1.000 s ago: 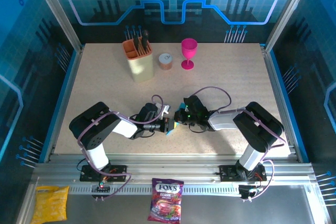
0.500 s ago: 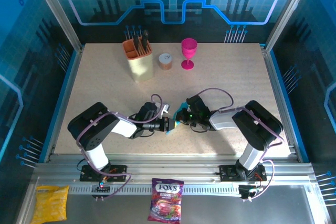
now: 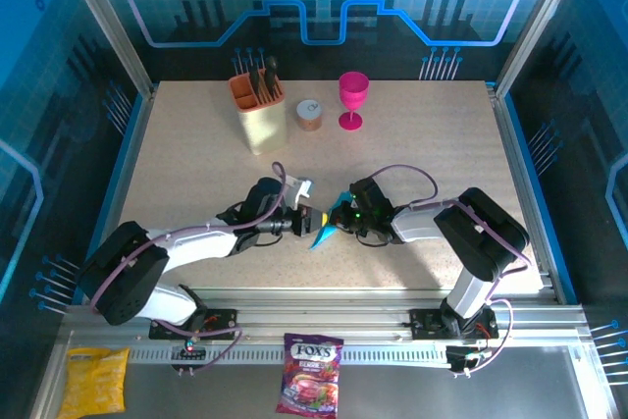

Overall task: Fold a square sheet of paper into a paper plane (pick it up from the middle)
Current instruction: Fold the wing for the fifth time at the center of the table.

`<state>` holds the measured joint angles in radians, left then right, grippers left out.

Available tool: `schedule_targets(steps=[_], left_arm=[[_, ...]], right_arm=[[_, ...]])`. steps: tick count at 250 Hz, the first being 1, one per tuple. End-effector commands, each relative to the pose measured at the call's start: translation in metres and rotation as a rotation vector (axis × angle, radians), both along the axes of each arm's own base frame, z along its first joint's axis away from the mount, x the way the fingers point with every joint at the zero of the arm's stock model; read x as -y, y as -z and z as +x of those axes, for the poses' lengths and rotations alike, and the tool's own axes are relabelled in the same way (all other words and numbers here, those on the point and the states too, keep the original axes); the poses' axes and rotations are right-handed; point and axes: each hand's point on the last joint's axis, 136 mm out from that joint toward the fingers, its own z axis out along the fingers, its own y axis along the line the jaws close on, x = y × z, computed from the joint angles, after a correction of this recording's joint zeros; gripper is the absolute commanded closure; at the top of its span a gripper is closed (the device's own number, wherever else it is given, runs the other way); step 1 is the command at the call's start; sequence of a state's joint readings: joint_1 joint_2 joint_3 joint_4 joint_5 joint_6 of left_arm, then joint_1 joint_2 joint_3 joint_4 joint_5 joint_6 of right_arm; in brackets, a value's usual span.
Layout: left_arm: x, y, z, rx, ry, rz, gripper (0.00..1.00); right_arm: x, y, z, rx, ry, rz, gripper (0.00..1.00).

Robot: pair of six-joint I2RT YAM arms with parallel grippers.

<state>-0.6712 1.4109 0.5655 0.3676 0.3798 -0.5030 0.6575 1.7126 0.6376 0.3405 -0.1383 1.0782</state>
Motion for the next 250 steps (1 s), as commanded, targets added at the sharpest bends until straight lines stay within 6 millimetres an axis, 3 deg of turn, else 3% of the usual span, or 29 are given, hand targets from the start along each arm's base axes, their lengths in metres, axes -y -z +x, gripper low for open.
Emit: schedule_targets(steps=[1,36,103,183,250], left_arm=[[0.009,0.013,-0.024,-0.009,0.116,0.091,1.0],[0.025,0.027,-0.035,-0.012,0.183,0.142,1.0],[0.037,0.043,-0.023,-0.018,0.182,0.172,1.0],[0.026,0.066,-0.005,-0.019,0.092,0.208,1.0],[0.022,0.069,-0.002,-0.032,0.066,0.187,1.0]], right_arm=[[0.042,0.057,-0.034,-0.196,0.048,-0.188,1.0],[0.043,0.059,-0.036,-0.205,0.047,-0.191,1.0],[0.042,0.061,-0.036,-0.215,0.043,-0.197,1.0],[0.043,0.064,-0.037,-0.226,0.04,-0.205,1.0],[0.047,0.068,-0.04,-0.237,0.046,-0.216,1.0]])
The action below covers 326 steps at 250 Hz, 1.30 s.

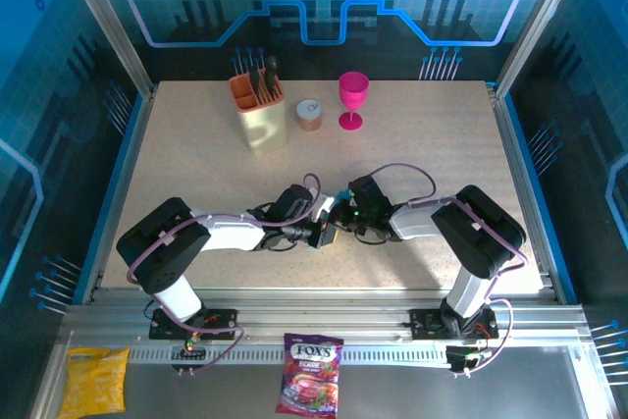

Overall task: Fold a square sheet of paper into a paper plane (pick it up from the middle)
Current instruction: Fold the wing for the fifth time at the center of the table.

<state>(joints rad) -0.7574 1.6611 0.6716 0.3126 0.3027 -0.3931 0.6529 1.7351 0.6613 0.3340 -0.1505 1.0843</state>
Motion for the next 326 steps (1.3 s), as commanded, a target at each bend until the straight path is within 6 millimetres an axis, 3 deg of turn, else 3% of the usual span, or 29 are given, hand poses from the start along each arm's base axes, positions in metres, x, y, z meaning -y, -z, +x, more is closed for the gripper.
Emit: schedule_targets(steps=[1,114,326], left_arm=[[-0.002,0.004,0.002,0.001,-0.021,-0.008,1.0],[-0.025,0.025,0.007,-0.036,-0.107,-0.003,1.0],[-0.059,0.069,-0.044,-0.168,-0.197,0.089,1.0]], right_arm=[[0.05,0.067,-0.043,-0.224,0.044,-0.223,1.0],[0.051,0.069,-0.044,-0.239,0.047,-0.233,1.0],[0.057,0.073,-0.047,-0.269,0.07,-0.255,1.0]])
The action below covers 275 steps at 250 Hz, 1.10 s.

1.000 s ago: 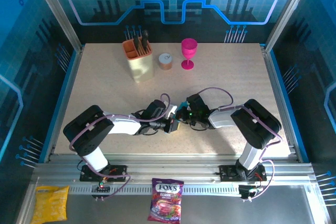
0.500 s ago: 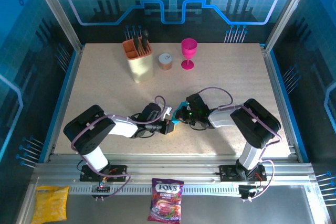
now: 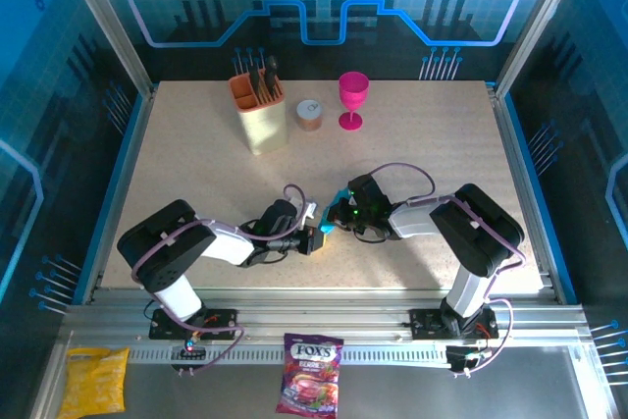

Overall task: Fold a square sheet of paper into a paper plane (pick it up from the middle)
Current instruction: Fold the wing for the fifth time at the center of the table.

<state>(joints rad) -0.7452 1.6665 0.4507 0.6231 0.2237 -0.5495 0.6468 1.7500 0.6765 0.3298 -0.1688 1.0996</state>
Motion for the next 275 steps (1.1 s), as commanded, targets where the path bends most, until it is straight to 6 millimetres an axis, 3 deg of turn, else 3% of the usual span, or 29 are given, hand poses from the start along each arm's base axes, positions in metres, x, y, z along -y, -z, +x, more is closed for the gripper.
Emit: schedule_targets(steps=[1,125,152,178,222,275], left_arm=[[-0.03,0.044,-0.039,-0.164,-0.024,0.141,1.0],[-0.087,0.071,-0.079,-0.279,-0.19,0.256,1.0],[-0.096,0.07,-0.091,-0.292,-0.204,0.293,1.0],[-0.097,0.055,-0.091,-0.266,-0.207,0.278,1.0],[-0.071,0.004,-0.065,-0.127,-0.157,0.206,1.0],[-0.015,-0.038,-0.039,-0.02,-0.017,0.08,1.0]], right_arm=[[0.059,0.072,-0.049,-0.25,0.061,-0.27,1.0],[0.062,0.067,-0.048,-0.248,0.067,-0.279,1.0],[0.061,0.065,-0.047,-0.244,0.067,-0.279,1.0],[0.062,0.065,-0.048,-0.246,0.067,-0.279,1.0],[0.061,0.067,-0.048,-0.25,0.064,-0.28,1.0],[0.062,0.068,-0.049,-0.251,0.065,-0.282,1.0]])
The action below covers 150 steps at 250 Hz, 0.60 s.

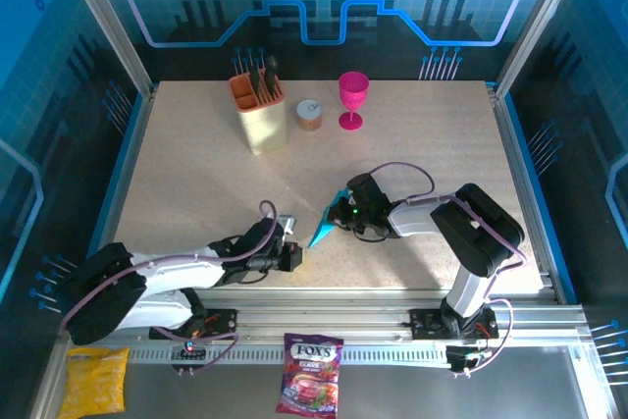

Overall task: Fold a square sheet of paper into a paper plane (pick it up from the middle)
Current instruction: Fold the wing for the fifth time at the center of the table.

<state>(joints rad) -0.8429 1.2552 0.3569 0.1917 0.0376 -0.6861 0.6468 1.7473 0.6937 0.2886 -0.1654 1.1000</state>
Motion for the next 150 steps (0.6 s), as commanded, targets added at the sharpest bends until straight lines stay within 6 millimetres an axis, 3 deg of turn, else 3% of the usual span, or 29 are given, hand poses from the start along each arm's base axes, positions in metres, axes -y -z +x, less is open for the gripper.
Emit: schedule_targets(steps=[1,24,56,150], left_arm=[[0.032,-0.02,0.009,0.059,0.119,-0.042,1.0],[0.052,-0.027,0.017,0.075,0.172,-0.076,1.0],[0.063,-0.023,0.023,0.078,0.201,-0.075,1.0],[0.043,0.007,0.04,0.059,0.135,-0.028,1.0]], right_arm=[[0.062,0.069,-0.049,-0.236,0.062,-0.269,1.0],[0.062,0.069,-0.05,-0.236,0.063,-0.267,1.0],[0.063,0.069,-0.05,-0.236,0.065,-0.267,1.0],[0.062,0.072,-0.052,-0.241,0.063,-0.26,1.0]])
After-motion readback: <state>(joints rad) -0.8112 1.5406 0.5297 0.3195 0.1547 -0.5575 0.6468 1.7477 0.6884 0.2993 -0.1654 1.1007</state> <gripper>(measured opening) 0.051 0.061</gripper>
